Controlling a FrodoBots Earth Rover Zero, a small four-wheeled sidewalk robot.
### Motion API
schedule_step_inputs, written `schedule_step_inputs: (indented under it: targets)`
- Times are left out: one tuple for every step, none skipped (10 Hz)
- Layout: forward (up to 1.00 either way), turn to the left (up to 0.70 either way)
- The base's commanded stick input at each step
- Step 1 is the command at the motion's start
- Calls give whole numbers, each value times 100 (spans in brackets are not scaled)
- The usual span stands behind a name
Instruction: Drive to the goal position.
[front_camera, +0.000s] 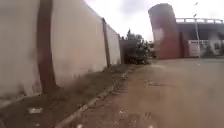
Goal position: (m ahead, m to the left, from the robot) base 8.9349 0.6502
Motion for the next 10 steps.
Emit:
schedule_step_inputs:
  targets:
    - [0,-100]
    - [0,-100]
    - [0,-100]
    - [0,-100]
    - [0,-100]
    - [0,-100]
    - [0,-100]
    - [0,-100]
    - [0,-100]
    - [0,-100]
